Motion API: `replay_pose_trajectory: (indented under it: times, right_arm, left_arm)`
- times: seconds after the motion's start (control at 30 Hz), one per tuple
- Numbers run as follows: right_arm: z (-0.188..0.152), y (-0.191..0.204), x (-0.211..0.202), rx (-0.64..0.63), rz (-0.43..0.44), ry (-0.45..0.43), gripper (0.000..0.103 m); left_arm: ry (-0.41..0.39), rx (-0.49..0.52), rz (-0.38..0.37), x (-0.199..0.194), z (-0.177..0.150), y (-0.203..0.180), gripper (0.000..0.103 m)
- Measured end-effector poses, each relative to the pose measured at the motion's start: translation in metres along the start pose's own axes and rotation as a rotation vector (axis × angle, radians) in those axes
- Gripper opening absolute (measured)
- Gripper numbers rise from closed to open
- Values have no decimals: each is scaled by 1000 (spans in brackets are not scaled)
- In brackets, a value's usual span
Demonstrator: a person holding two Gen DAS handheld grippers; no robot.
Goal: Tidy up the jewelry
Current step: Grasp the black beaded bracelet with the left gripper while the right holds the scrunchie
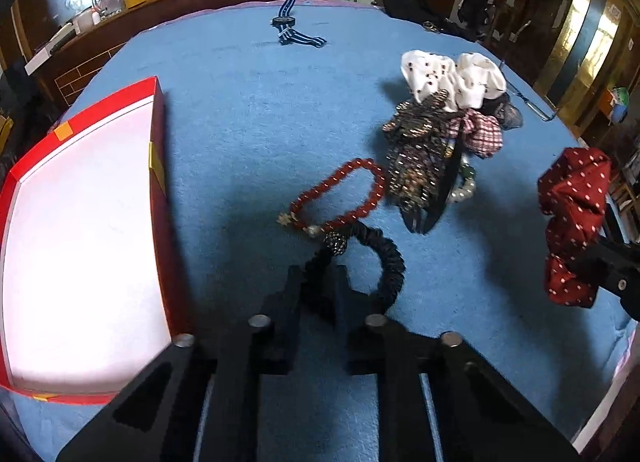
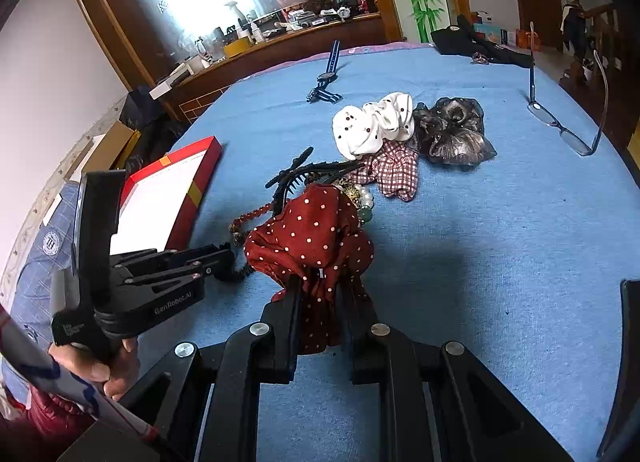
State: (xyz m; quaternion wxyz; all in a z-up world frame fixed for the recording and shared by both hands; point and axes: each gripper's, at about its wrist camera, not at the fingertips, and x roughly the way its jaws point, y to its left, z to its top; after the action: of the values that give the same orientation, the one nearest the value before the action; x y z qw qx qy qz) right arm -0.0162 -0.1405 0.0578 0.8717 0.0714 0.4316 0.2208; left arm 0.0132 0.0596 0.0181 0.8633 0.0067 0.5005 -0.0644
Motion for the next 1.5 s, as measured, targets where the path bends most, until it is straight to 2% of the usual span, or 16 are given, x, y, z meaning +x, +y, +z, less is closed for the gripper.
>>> replay_pose_trajectory:
  times: [0.37,0.93,1.0,1.07,1.13,1.23,1.27,1.3,1.33,1.5]
  right_arm:
    - [0,5,-6,0,0,-10,18]
    - [3,24,-9,-37,10,-6,18]
    - [5,25,-10,-37,6,-9,18]
    - [5,26,-11,-37,8,-12,18]
    - [4,26,-11,-36,4,-12,18]
    - [2,26,-10,-35,3,-6,20]
    - [1,25,-9,-33,2,-4,20]
    - [1,25,-10,-32,5,-3,20]
    - [1,24,-10,-32,7,-3,20]
    - [1,20,-12,-24,14,-11,20]
  left_arm:
    - [-48,30,-48,-28,-18,-14,8]
    - [-146,-7,-74,-78,-17,3,7]
    - [-131,-6,-80,-75,-16,5,7]
    - [-83,-2,-76,-65,-17,4,10]
    - [-43,-4,-88,-54,-20,2,20]
    - [-16,15,-63,-41,-23,-3,23]
    - [-4,20,-61,-37,-23,-5,27]
    - [3,24,-55,-34,-24,-5,34]
    - [7,29,-41,-31,-24,-5,37]
    - [35,48,-8,-20,-26,-8,35]
